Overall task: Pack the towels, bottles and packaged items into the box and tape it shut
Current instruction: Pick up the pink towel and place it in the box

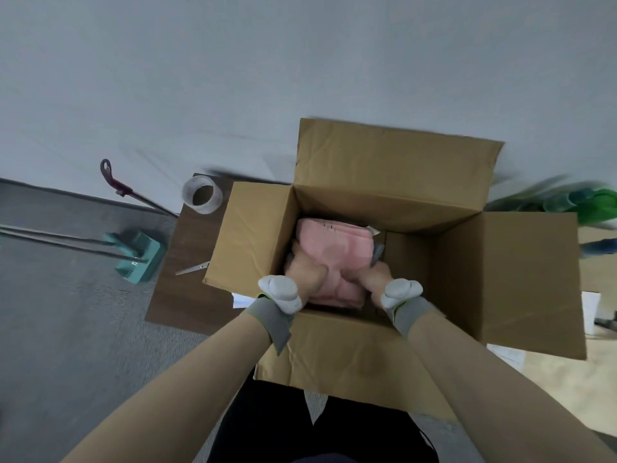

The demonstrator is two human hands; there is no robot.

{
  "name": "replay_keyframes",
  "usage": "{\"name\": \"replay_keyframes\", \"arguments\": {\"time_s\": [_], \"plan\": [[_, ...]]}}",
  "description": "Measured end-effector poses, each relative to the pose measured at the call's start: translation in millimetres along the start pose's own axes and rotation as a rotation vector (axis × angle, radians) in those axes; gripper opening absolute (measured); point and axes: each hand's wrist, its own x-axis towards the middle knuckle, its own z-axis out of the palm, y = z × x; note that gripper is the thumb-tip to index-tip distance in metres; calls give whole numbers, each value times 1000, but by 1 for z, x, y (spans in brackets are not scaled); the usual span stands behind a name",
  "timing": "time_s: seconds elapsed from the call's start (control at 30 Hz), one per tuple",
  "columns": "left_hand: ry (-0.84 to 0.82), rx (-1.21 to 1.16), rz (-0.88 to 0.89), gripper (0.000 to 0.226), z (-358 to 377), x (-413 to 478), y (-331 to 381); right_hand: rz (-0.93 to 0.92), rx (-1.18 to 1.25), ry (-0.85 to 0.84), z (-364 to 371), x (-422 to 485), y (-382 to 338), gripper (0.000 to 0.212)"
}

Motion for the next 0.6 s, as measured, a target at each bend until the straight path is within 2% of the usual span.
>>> {"name": "replay_keyframes", "arguments": {"time_s": [0.1,0.2,0.27,0.33,0.43,0.5,0.6], "plan": [[118,232,191,93,-1,-13,12,-38,-115,28,7,-2,-5,90],[250,547,448,85,-6,-15,22,-131,-340,177,6,-10,-11,108],[190,661,538,81,-7,-11,24,-275,-472,272,3,-16,-13,113],[70,716,481,73,-5,-4,25,-460,-618,317,-3,-19,-14,111],[-108,816,340,69,-7,16,20,-635,-763,245,-9,-18,-17,99],[-239,879,305,73,-9,28,17,-629,-839,118,-10,-15,-18,92],[-313,996,309,73,-11,40,9,-548,-897,-42,-11,-9,-16,97]]}}
